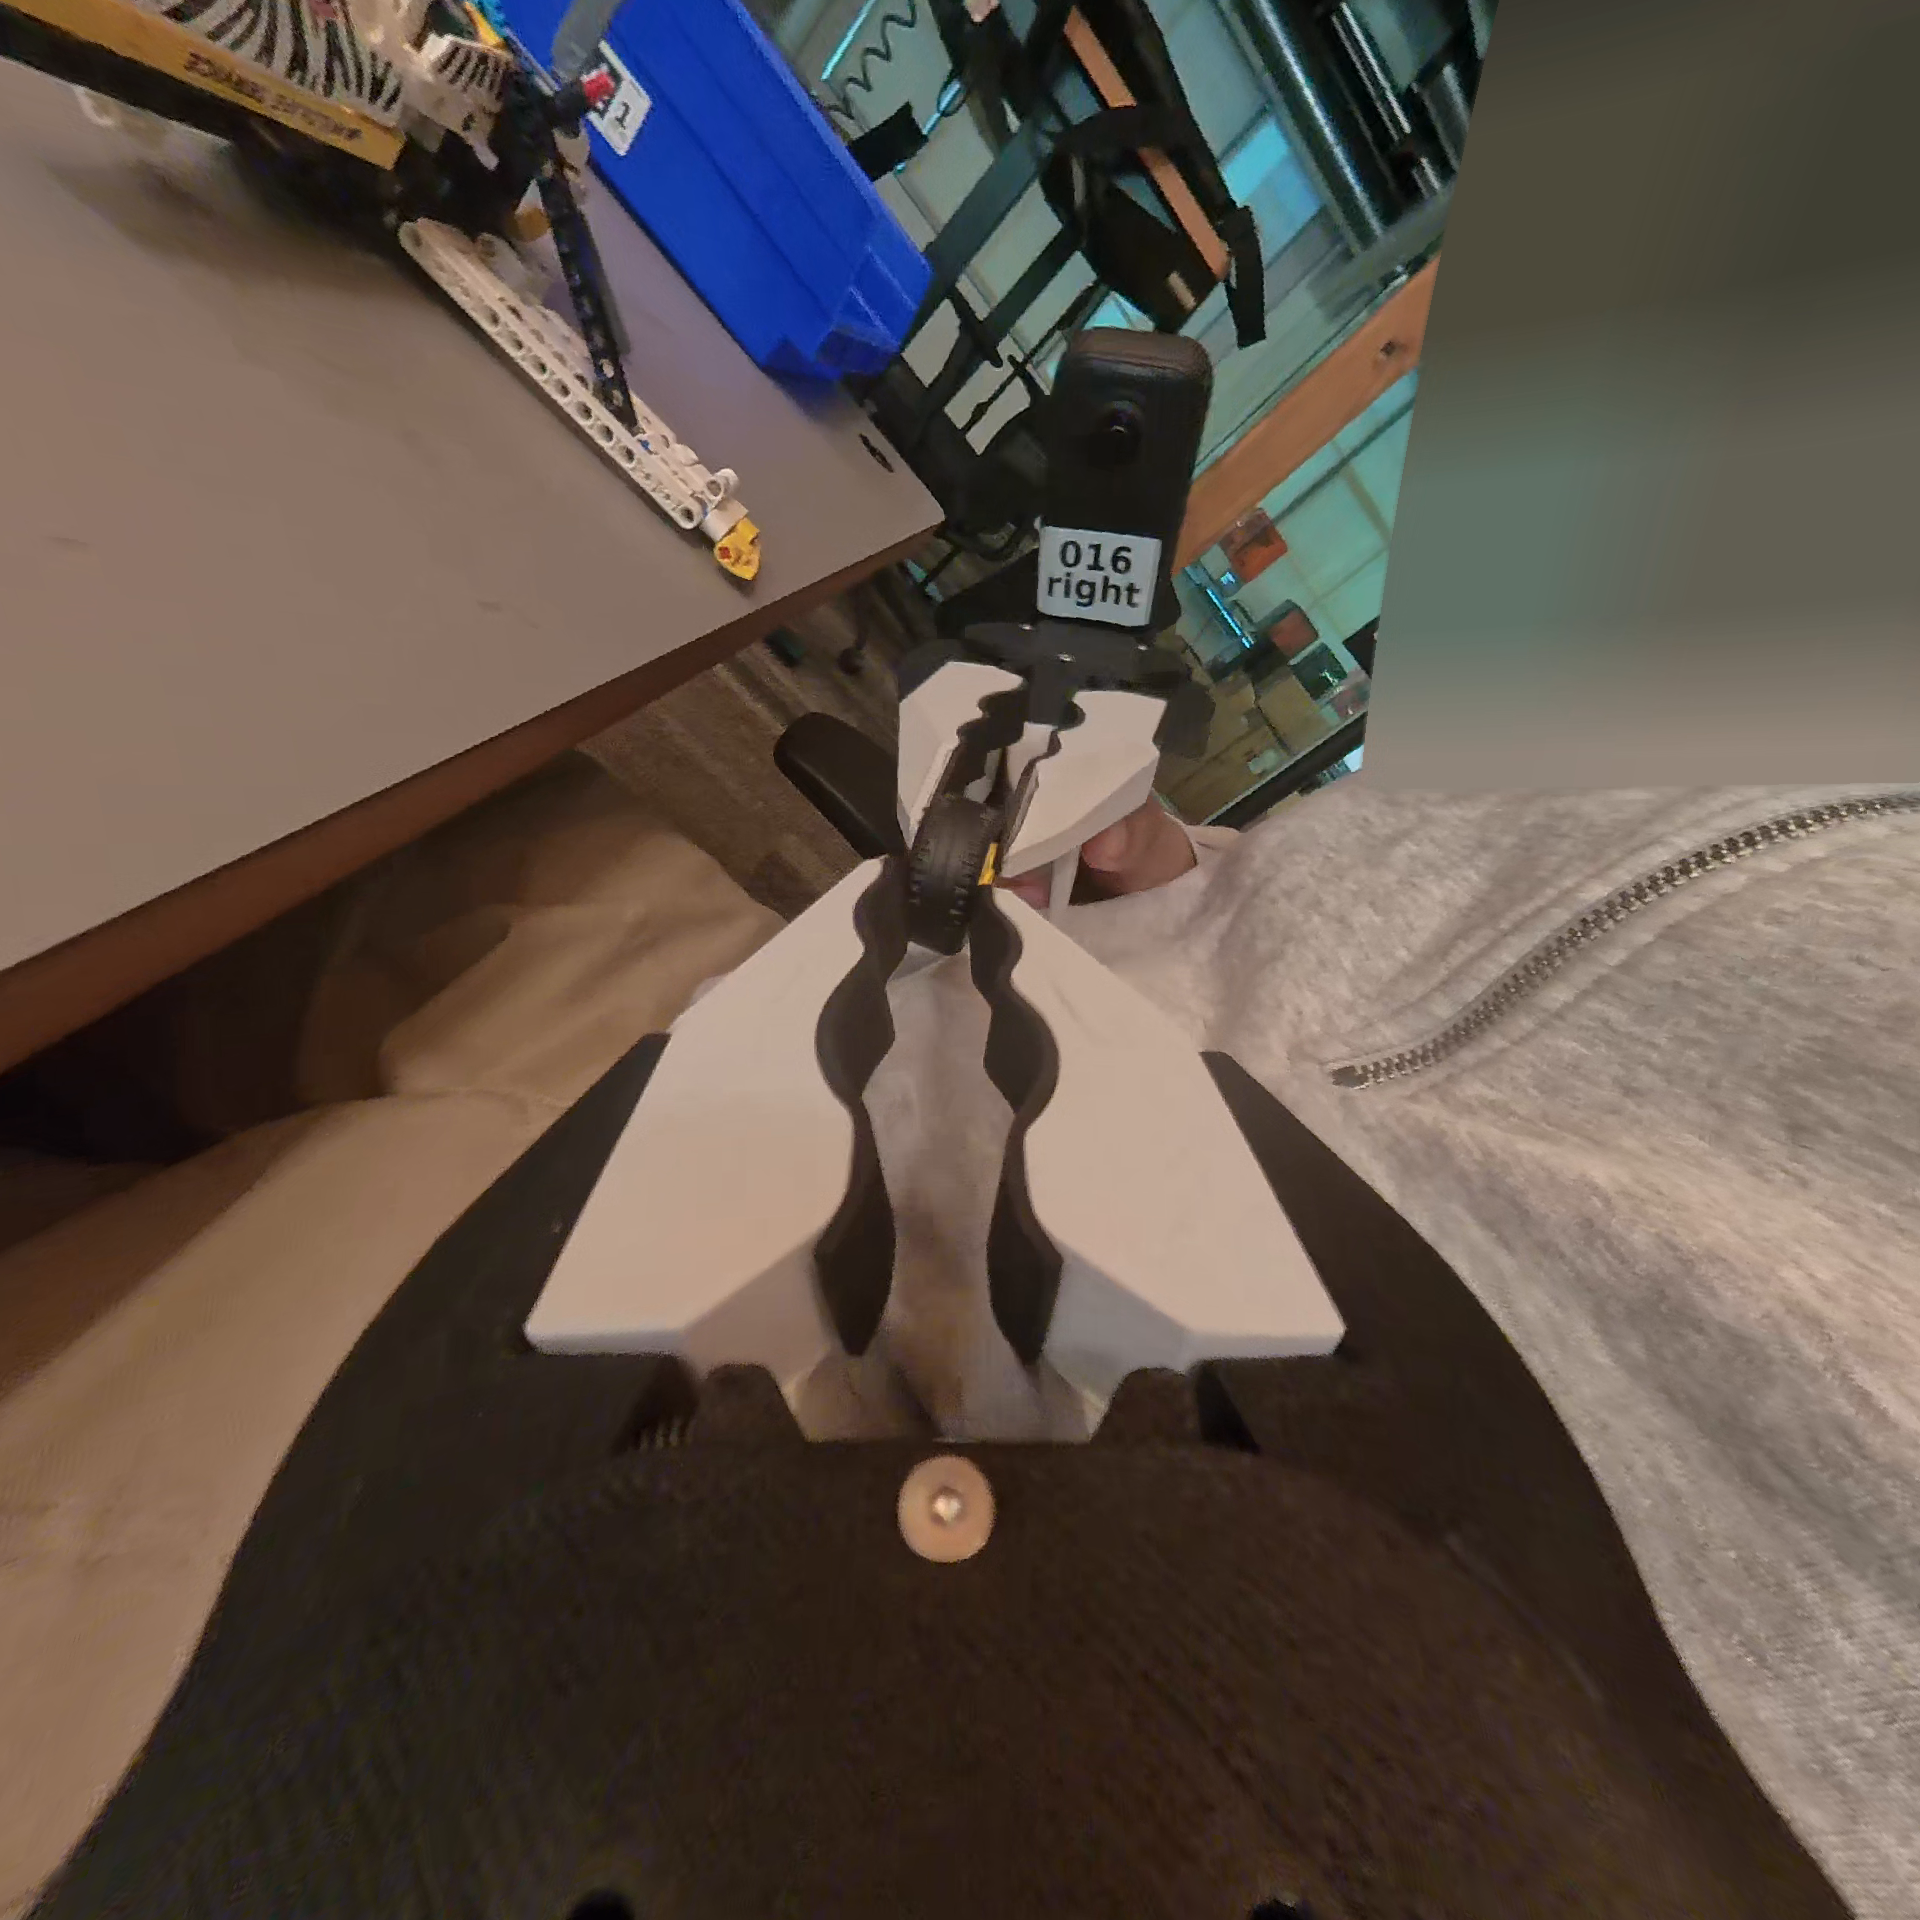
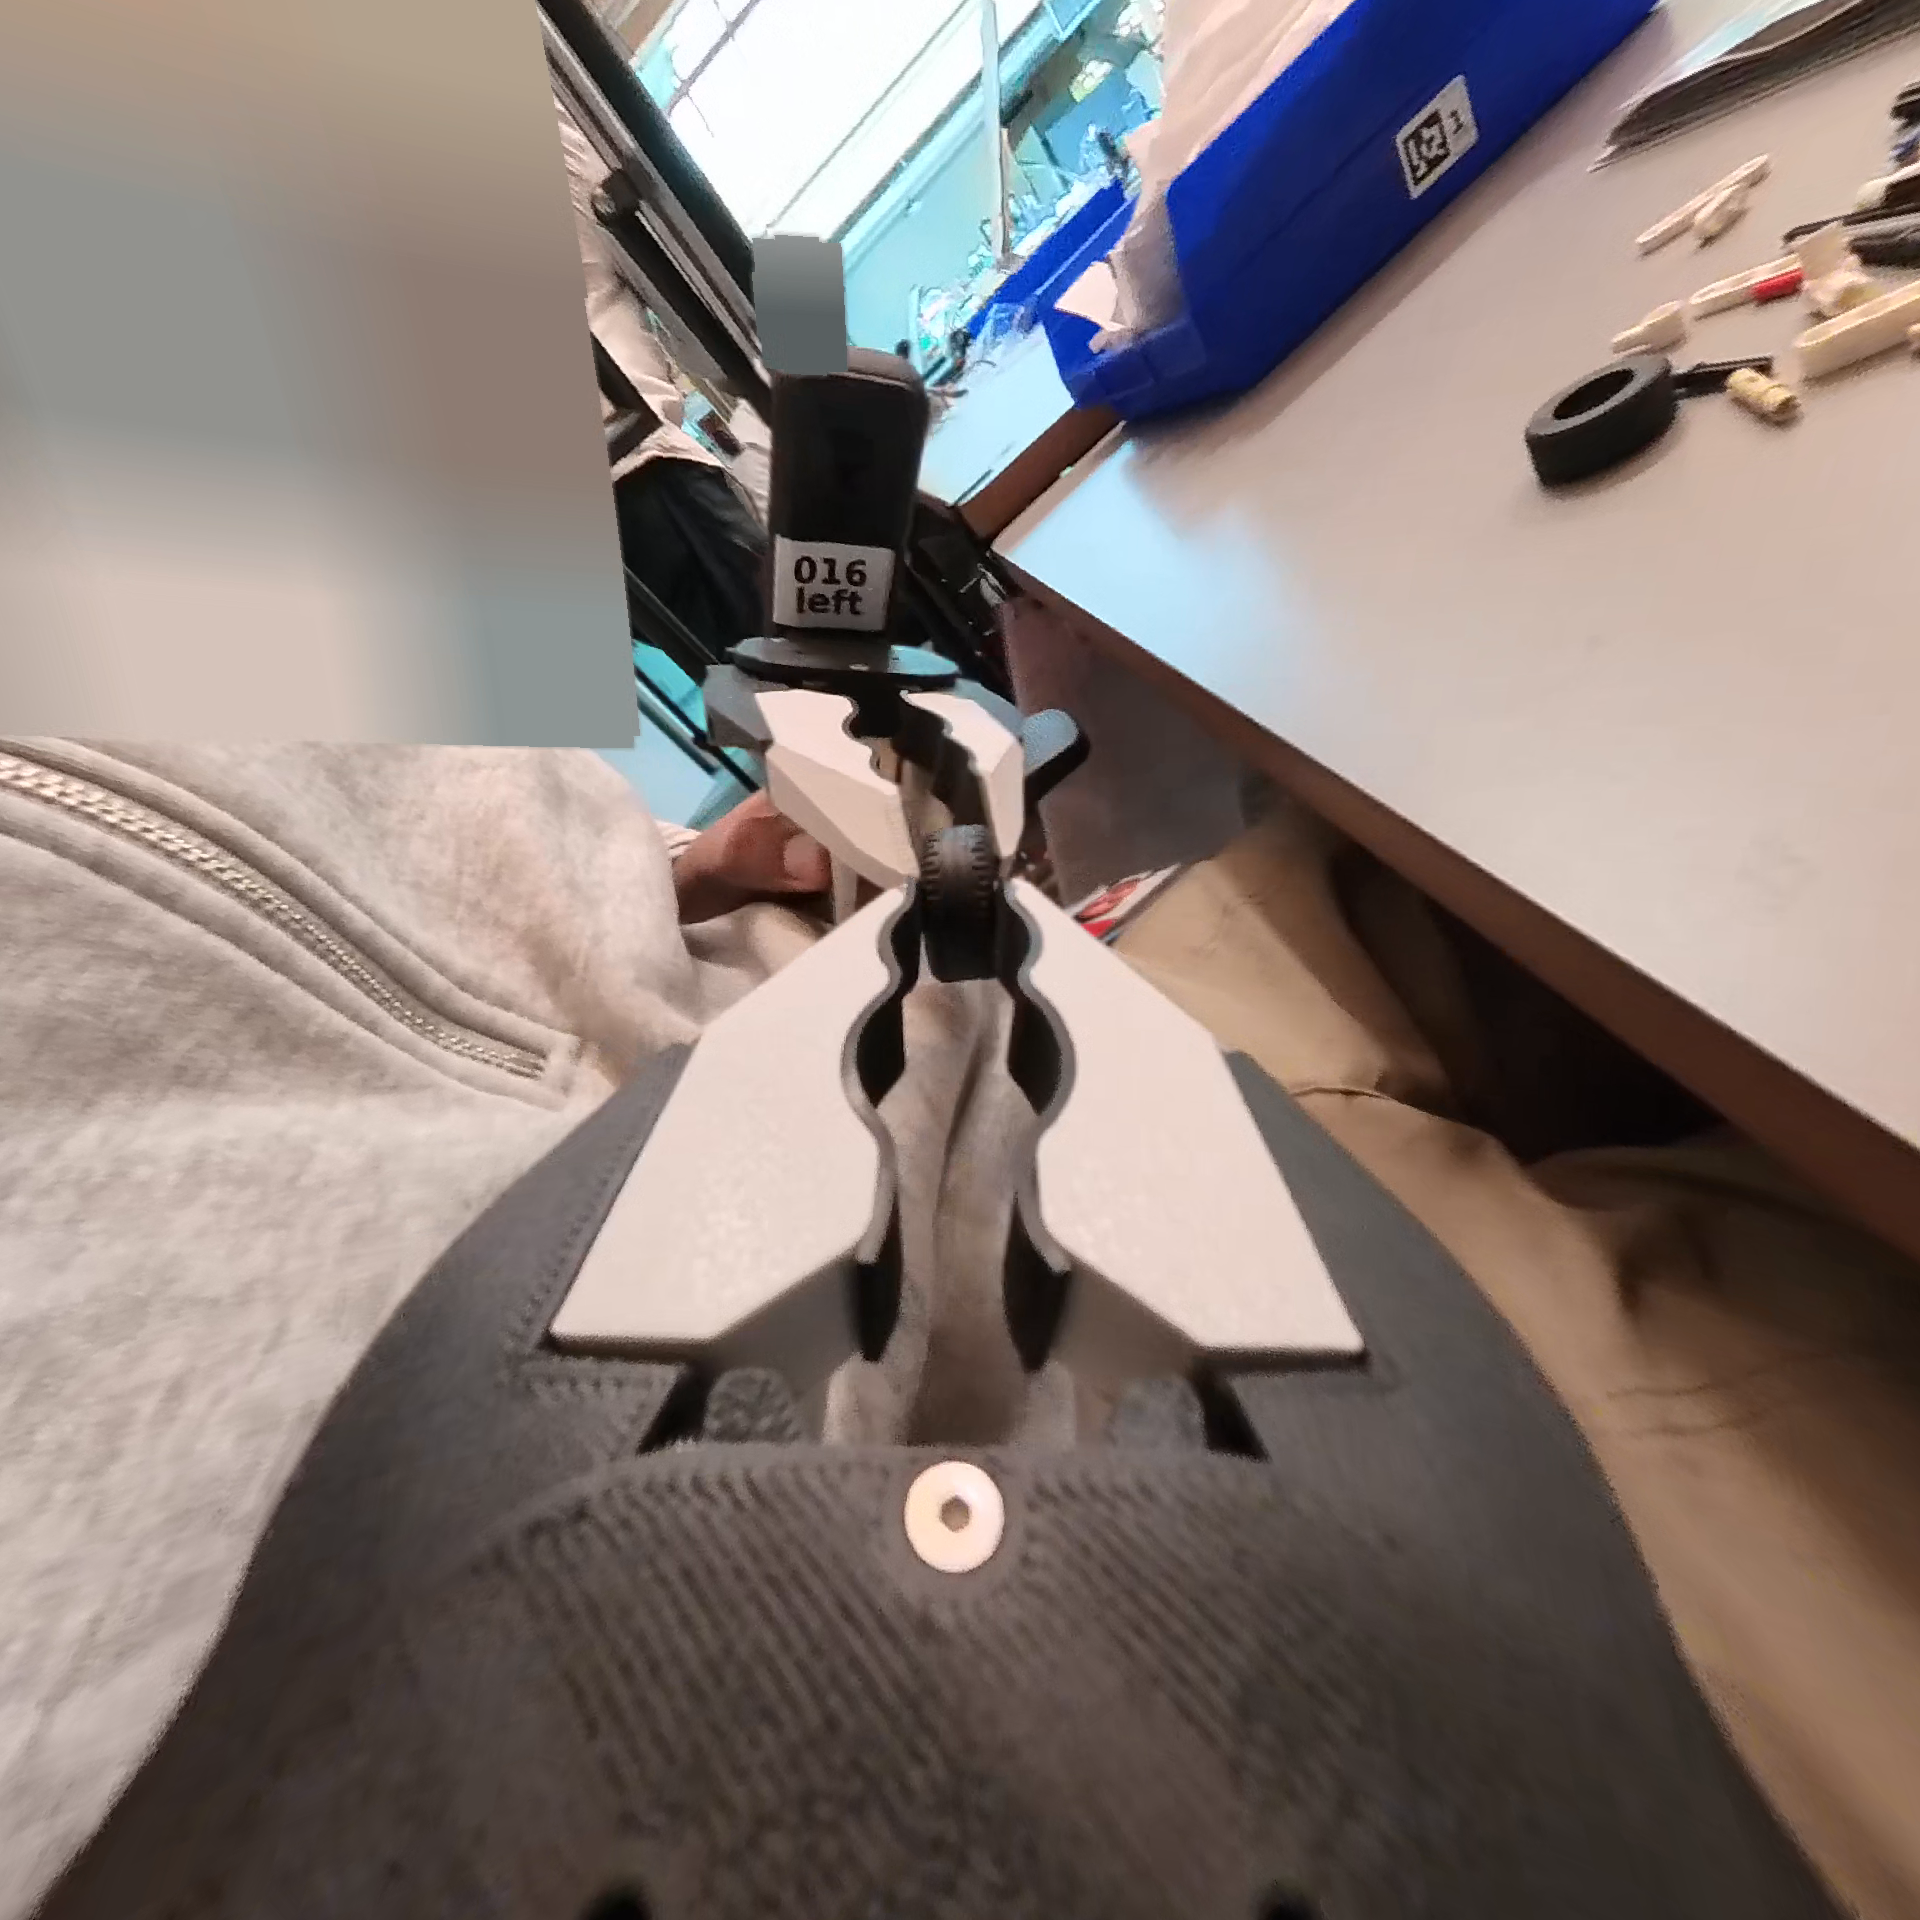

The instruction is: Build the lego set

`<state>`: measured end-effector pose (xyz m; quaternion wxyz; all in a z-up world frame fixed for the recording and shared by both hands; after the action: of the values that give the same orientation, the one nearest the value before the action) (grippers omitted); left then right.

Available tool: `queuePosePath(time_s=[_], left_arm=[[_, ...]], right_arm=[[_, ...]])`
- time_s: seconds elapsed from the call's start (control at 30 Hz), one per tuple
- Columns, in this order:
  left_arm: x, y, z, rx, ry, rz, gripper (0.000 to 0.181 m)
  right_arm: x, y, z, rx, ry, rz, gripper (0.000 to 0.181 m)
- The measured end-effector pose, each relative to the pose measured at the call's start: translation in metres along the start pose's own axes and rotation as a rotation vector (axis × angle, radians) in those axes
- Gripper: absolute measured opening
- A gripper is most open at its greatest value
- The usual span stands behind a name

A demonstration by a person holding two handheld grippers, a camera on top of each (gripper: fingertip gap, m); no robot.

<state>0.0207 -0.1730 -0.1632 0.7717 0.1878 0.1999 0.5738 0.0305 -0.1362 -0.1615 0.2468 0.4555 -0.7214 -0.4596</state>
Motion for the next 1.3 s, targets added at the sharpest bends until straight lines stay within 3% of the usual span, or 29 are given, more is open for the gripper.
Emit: queuePosePath(time_s=[0.23,0.47,0.7,0.93,1.13,1.3], left_arm=[[0.001,0.001,-0.002,-0.003,0.019,0.003,0.010],[0.004,-0.004,0.004,-0.062,-0.074,-0.054,0.011],[0.009,-0.015,0.003,-0.051,-0.027,-0.190,0.011],[0.010,-0.019,-0.001,-0.170,-0.053,-0.237,0.011],[0.013,-0.025,-0.006,-0.150,-0.022,-0.270,0.010],[0.014,-0.026,-0.009,-0.181,-0.039,-0.248,0.011]], right_arm=[[-0.001,-0.002,0.002,0.004,-0.017,0.008,0.012],[-0.004,0.004,0.001,0.148,0.114,0.079,0.014],[-0.008,-0.009,-0.006,-0.048,0.136,-0.151,0.013],[-0.009,-0.011,-0.004,-0.116,0.107,-0.199,0.012],[-0.011,-0.021,-0.002,-0.036,0.124,-0.249,0.012],[-0.012,-0.026,0.004,0.187,0.159,-0.197,0.010]])
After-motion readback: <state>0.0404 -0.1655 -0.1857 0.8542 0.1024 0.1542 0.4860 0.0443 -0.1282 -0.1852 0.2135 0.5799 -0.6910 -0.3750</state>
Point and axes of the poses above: each gripper's, where its closed fingertips meet, x out along the fingers, y out of its top, z = x × y across the jaws, the point moved 2 cm from there along -x, back along the fingers, and after that the axes turned 12 degrees about -x, right-handed, at the moved point
